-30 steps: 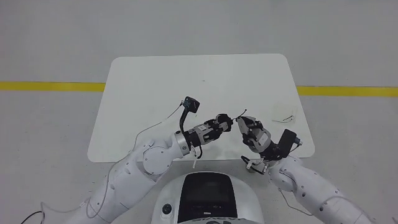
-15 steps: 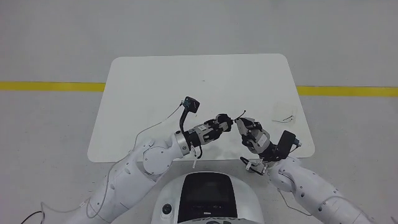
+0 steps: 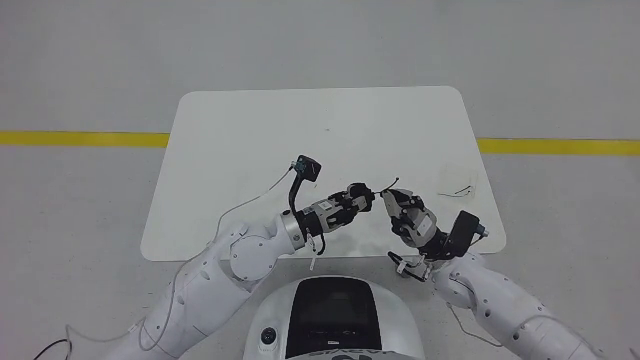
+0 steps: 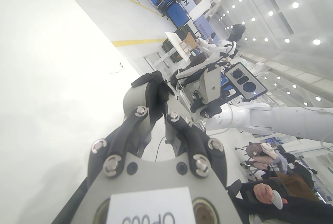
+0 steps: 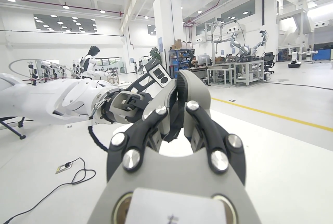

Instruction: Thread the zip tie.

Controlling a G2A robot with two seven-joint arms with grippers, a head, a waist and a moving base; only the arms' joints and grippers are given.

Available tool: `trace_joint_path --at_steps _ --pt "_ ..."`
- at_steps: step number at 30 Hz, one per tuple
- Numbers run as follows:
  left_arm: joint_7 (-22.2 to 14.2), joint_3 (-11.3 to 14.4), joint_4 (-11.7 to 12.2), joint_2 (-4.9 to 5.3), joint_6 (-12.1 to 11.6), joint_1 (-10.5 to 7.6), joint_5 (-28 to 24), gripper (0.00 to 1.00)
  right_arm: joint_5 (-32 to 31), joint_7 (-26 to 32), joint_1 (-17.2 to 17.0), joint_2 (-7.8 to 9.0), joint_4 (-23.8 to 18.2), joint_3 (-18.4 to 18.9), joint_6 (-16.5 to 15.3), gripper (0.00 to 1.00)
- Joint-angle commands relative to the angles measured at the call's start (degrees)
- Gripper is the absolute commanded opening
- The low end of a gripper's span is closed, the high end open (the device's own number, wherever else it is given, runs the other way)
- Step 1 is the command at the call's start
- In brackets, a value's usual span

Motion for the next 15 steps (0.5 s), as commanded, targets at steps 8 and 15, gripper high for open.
trace_joint_path --at_steps 8,15 --pt "0.00 0.00 0.00 0.00 0.00 0.00 0.00 0.00 -0.08 -0.85 -0.05 0.08 -0.11 -0.07 0.00 0.00" --pt "0.00 0.00 0.00 0.00 0.00 0.00 0.00 0.00 -0.38 -1.43 -0.04 0.17 -0.04 -0.10 0.00 0.00"
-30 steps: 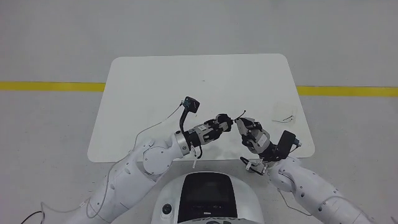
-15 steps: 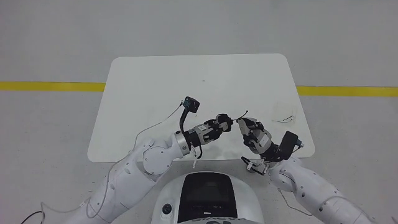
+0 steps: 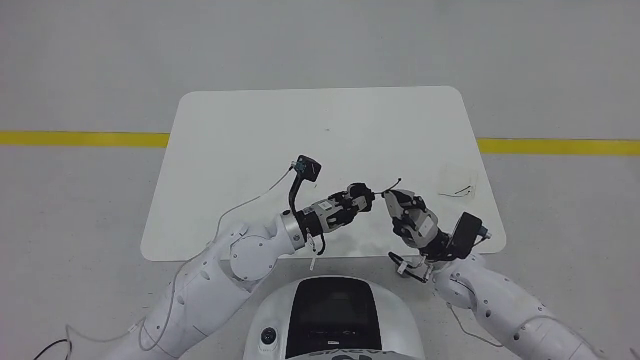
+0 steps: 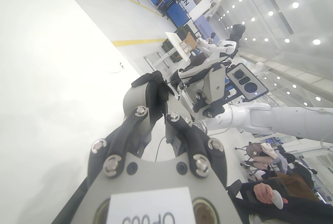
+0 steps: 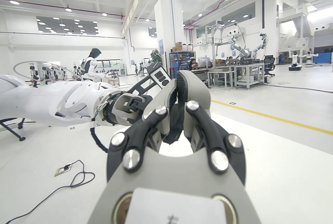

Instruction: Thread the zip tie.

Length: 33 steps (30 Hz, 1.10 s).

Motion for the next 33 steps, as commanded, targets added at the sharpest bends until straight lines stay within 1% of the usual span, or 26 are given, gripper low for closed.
trace_joint_path --at_steps 1,33 --pt "0.00 0.00 0.00 0.00 0.00 0.00 0.00 0.00 -0.07 0.11 -0.01 0.02 0.04 0.00 0.00 0.00" --pt "0.00 0.00 0.00 0.00 0.00 0.00 0.00 0.00 -0.42 0.34 0.31 -0.02 0.65 -0.16 0.00 0.00"
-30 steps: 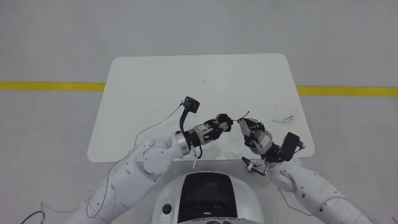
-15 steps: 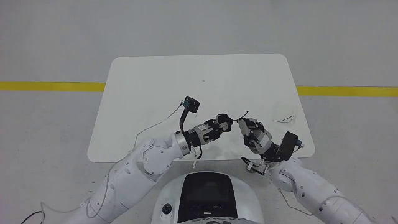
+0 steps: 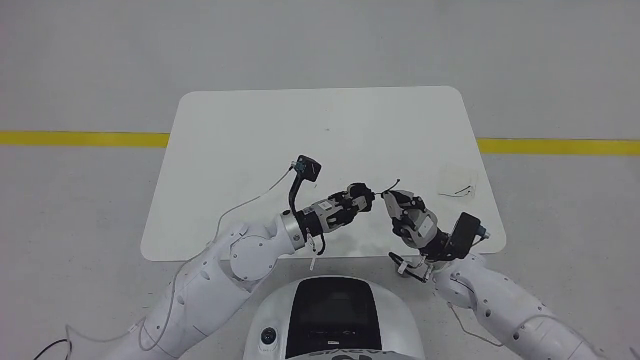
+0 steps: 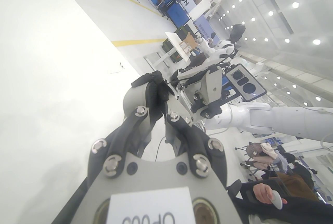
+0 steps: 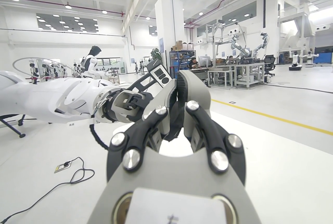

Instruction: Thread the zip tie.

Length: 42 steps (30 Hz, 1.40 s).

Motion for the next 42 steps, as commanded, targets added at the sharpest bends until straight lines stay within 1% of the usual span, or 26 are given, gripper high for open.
trace_joint_path --at_steps 1,15,30,42 --pt "0.00 0.00 0.00 0.00 0.00 0.00 0.00 0.00 0.01 0.07 0.01 -0.03 0.04 0.05 0.00 0.00" --pt "0.00 0.00 0.00 0.00 0.00 0.00 0.00 0.00 -0.16 0.50 -0.16 -0.35 0.44 0.40 0.00 0.00" --pt "0.00 0.00 0.00 0.00 0.00 0.00 0.00 0.00 -0.56 -0.44 -0.17 -0.56 0.57 0.68 0.00 0.00" --pt "0.00 0.00 0.00 0.00 0.00 0.00 0.00 0.00 -0.67 -0.40 0.09 -0.74 0.86 0.32 0.00 0.00"
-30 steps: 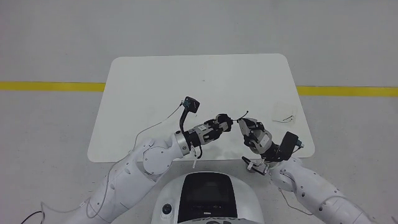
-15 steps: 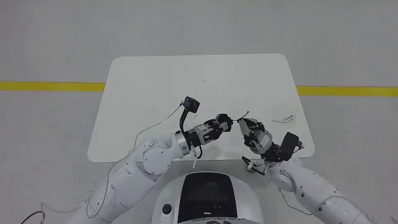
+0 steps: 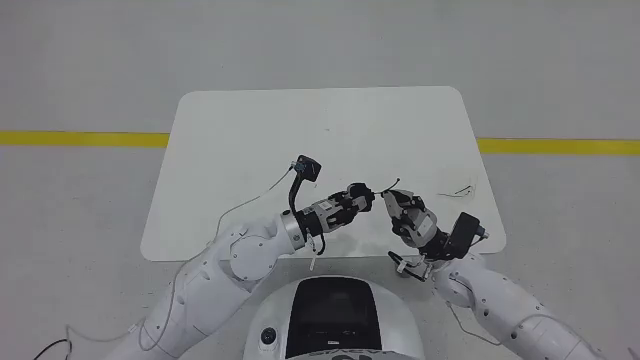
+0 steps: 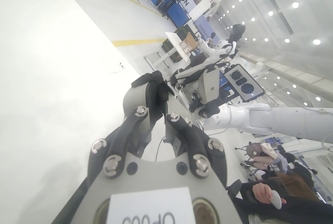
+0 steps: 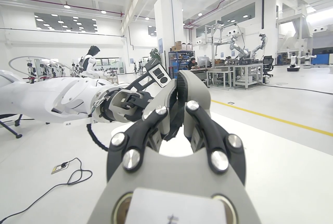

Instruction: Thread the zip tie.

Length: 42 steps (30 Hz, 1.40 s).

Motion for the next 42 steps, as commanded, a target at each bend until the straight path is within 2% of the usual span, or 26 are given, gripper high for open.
trace_joint_path --at_steps 1,18,42 --pt "0.00 0.00 0.00 0.00 0.00 0.00 0.00 0.00 -0.01 0.05 0.07 -0.02 0.07 -0.04 0.00 0.00" --pt "0.00 0.00 0.00 0.00 0.00 0.00 0.00 0.00 0.33 0.15 0.59 -0.17 0.42 -0.65 0.00 0.00" --pt "0.00 0.00 0.00 0.00 0.00 0.00 0.00 0.00 0.69 -0.36 1.91 0.48 0.52 -2.91 0.00 0.00"
